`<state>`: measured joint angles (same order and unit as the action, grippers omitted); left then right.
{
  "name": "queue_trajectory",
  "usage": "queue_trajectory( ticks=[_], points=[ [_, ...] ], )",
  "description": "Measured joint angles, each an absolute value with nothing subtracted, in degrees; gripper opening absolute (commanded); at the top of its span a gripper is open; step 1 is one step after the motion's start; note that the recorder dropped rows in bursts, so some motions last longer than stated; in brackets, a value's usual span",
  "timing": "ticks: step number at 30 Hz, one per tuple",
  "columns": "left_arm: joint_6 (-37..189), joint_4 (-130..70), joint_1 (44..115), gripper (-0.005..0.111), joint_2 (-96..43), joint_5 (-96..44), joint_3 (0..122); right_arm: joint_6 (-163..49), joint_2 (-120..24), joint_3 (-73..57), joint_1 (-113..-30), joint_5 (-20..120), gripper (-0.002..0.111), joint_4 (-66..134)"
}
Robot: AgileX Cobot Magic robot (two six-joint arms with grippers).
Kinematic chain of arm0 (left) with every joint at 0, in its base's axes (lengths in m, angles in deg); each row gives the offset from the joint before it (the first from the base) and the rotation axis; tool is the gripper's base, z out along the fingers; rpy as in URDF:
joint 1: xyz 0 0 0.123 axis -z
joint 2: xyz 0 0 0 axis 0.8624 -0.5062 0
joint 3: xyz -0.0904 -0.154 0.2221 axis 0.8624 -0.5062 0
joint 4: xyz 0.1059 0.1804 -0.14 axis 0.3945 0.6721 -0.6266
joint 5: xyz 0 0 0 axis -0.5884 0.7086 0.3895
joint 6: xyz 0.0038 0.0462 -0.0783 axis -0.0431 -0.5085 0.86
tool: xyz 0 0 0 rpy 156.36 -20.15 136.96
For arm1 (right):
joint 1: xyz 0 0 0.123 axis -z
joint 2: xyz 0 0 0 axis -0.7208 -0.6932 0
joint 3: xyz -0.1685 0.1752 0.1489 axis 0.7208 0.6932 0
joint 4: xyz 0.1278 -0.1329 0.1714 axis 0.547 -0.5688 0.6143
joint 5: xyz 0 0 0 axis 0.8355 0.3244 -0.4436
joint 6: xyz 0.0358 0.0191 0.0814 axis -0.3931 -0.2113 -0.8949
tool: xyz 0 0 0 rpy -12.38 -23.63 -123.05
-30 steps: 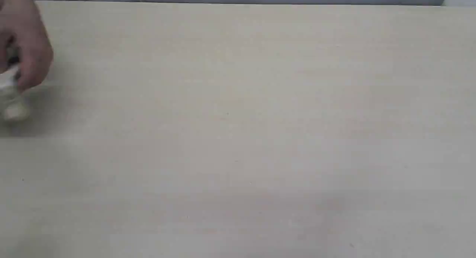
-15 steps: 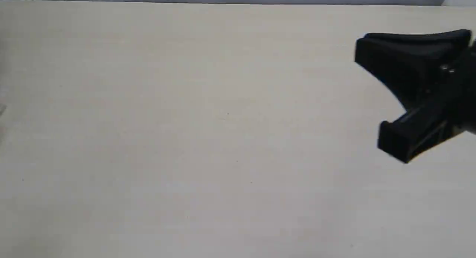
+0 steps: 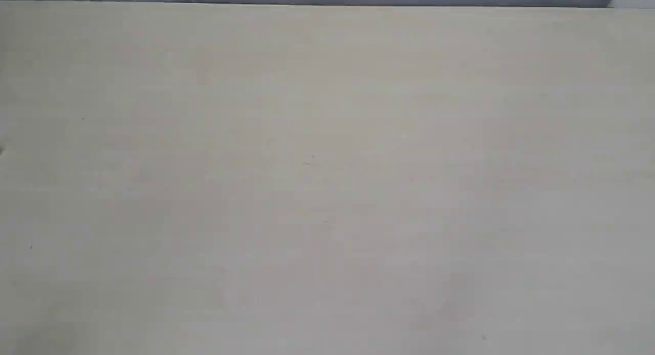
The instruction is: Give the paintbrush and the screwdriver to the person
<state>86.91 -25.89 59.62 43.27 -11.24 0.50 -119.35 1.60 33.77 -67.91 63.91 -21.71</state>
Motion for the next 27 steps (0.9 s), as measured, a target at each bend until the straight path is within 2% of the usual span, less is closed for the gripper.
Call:
queue_trajectory(
  ticks=[4, 8, 12, 27],
  points=[
    [86.91, -25.89, 59.62, 0.0, 43.27, -11.24, 0.5, -112.92, 6.4, 43.32, -51.93, 46.27, 0.005, -21.55],
    [86.91, -25.89, 59.62, 0.0, 43.27, -11.24, 0.5, -110.01, 10.68, 51.51, -43.27, 36.37, 0.005, -21.55],
    [86.91, -25.89, 59.62, 0.0, 43.27, -11.24, 0.5, -109.29, 13.97, 56.16, -40.62, 35.12, 0.005, -22.01],
    [86.91, -25.89, 59.62, 0.0, 43.27, -11.24, 0.5, -110.63, 15.92, 56.41, -40.45, 39.12, 0.005, -21.38]
  ],
)
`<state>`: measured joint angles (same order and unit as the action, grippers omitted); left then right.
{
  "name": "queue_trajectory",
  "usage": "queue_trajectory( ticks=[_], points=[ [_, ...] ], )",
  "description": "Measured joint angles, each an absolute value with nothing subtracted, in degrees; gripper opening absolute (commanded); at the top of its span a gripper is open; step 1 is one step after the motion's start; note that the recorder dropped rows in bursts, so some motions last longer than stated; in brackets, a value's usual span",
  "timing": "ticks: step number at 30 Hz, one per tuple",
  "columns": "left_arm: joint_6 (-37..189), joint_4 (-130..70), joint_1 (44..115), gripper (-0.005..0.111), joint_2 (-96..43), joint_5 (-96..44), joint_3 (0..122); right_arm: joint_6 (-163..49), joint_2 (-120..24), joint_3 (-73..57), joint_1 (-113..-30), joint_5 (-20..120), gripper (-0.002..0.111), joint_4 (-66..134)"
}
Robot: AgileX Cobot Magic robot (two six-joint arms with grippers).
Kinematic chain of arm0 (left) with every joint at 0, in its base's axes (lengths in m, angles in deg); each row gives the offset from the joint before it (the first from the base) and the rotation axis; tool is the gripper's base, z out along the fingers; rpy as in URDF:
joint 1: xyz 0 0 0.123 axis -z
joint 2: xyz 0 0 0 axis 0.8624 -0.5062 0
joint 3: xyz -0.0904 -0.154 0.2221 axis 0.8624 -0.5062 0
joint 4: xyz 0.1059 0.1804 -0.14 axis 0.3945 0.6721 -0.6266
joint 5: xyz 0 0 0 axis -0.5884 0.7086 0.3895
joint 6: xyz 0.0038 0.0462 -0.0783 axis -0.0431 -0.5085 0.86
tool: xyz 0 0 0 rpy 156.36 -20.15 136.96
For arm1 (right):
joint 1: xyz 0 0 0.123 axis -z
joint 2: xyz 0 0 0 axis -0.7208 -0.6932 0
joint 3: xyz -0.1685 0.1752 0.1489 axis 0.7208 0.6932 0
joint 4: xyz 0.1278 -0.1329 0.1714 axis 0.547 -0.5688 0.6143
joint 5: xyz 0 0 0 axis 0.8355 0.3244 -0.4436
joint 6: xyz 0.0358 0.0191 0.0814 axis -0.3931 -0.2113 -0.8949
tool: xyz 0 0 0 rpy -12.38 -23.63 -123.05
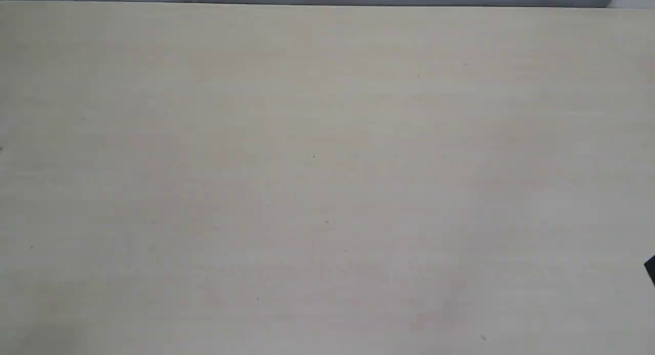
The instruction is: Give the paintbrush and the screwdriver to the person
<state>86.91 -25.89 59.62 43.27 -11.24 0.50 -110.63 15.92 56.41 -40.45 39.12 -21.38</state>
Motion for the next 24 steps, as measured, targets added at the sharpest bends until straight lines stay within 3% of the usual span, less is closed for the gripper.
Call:
queue_trajectory(
  ticks=[4, 11, 24],
  points=[
    [86.91, -25.89, 59.62, 0.0, 43.27, -11.24, 0.5, -109.05, 15.92, 56.41, -40.45, 39.16, 0.005, -19.52],
    [86.91, -25.89, 59.62, 0.0, 43.27, -11.24, 0.5, -83.2, 15.92, 56.41, -40.45, 38.63, 0.005, 6.58],
    [86.91, -25.89, 59.62, 0.0, 43.27, -11.24, 0.5, -62.91, 15.92, 56.41, -40.45, 40.87, 0.005, 25.29]
  ],
)
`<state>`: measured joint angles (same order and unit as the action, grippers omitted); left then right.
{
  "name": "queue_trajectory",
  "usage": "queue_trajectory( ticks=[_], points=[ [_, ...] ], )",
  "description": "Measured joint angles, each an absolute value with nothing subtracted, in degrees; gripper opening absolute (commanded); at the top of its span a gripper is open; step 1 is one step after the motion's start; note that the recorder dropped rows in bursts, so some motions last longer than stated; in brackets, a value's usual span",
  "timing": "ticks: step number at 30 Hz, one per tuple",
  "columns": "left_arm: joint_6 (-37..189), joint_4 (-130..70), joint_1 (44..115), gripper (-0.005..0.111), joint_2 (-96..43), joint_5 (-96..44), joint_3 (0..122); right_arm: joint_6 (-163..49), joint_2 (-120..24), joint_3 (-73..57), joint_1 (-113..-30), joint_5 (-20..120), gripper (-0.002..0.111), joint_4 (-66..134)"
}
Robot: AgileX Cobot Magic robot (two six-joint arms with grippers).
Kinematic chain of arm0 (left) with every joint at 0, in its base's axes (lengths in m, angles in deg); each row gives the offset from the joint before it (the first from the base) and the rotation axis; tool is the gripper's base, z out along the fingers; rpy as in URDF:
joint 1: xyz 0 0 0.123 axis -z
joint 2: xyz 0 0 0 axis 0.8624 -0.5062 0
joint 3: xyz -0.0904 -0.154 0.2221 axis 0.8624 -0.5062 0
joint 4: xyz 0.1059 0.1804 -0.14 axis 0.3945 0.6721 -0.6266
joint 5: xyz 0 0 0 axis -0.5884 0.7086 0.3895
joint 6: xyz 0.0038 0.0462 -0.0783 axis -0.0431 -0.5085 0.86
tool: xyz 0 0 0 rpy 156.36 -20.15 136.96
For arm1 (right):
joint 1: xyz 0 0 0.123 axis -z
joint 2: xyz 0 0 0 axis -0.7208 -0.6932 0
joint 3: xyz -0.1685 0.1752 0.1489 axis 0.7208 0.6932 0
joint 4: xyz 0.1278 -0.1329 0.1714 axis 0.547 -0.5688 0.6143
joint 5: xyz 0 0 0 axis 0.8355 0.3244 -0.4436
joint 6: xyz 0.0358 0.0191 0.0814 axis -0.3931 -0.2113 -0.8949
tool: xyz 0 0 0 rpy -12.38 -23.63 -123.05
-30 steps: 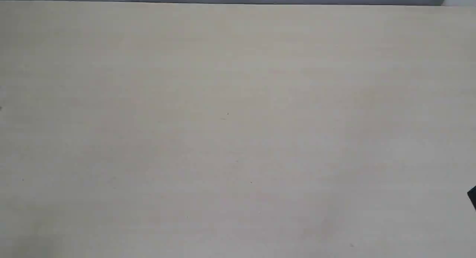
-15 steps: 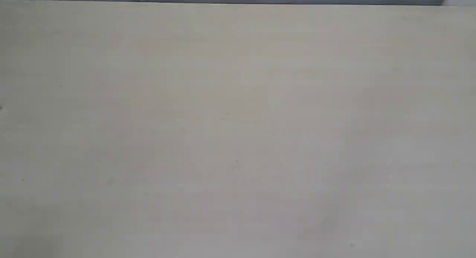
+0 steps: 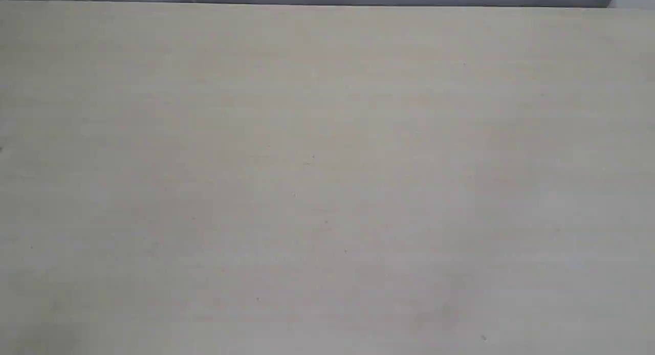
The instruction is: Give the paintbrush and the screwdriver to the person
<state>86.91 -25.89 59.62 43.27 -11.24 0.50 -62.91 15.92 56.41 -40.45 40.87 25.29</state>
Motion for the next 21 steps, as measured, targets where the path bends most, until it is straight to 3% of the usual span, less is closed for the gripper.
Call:
queue_trajectory(
  ticks=[21],
  points=[
    [86.91, -25.89, 59.62, 0.0, 43.27, -11.24, 0.5, -58.08, 15.92, 56.41, -40.45, 45.21, 0.005, 31.0]
  ],
)
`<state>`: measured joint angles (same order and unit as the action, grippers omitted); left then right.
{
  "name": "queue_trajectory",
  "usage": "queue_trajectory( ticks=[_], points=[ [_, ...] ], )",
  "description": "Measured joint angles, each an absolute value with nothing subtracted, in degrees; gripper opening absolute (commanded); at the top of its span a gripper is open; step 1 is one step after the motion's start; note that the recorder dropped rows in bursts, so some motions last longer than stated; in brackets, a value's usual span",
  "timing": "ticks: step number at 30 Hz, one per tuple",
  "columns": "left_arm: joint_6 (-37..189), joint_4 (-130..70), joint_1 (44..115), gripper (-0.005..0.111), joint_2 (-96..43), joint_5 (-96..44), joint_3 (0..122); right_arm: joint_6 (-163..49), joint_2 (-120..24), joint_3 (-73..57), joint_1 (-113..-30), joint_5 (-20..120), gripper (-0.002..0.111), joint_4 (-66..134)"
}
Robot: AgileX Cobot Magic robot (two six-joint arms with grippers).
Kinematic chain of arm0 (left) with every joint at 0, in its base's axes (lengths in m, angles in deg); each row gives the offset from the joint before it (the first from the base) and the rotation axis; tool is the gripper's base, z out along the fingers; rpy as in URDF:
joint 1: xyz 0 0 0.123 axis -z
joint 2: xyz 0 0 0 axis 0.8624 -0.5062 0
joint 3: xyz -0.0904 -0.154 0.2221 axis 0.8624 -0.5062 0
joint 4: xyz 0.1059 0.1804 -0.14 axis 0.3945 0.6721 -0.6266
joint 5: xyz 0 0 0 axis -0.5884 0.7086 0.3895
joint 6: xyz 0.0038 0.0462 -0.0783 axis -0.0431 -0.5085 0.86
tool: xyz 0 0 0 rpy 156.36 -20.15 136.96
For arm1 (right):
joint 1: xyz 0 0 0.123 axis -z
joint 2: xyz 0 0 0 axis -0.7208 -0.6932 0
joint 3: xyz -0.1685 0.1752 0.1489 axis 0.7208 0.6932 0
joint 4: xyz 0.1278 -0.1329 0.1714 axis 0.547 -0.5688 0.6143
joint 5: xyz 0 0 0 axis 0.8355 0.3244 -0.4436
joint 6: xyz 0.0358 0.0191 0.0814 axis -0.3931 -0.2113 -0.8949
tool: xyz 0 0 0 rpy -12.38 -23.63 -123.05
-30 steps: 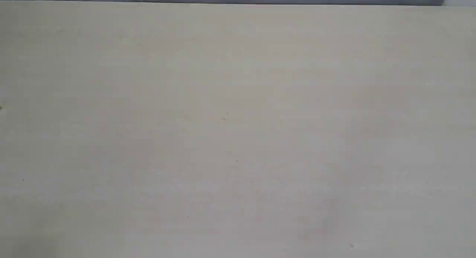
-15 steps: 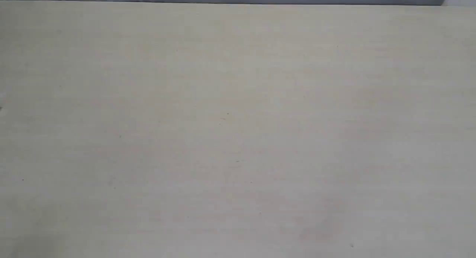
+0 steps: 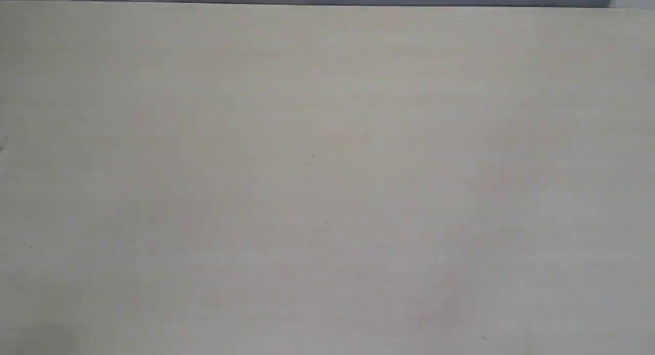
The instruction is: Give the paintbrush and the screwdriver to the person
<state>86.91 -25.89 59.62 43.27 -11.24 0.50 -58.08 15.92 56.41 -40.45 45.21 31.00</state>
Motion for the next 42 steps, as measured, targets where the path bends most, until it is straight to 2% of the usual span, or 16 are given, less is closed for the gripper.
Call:
queue_trajectory(
  ticks=[17, 25, 42],
  points=[
    [86.91, -25.89, 59.62, 0.0, 43.27, -11.24, 0.5, -58.28, 15.92, 56.41, -40.65, 47.17, 0.005, 32.04],
    [86.91, -25.89, 59.62, 0.0, 43.27, -11.24, 0.5, -57.6, 16.14, 56.41, -46.54, 47.98, 0.005, 32.04],
    [86.91, -25.89, 59.62, 0.0, 43.27, -11.24, 0.5, -57.6, 16.14, 56.41, -44.21, 48.64, 0.005, 32.04]
  ],
)
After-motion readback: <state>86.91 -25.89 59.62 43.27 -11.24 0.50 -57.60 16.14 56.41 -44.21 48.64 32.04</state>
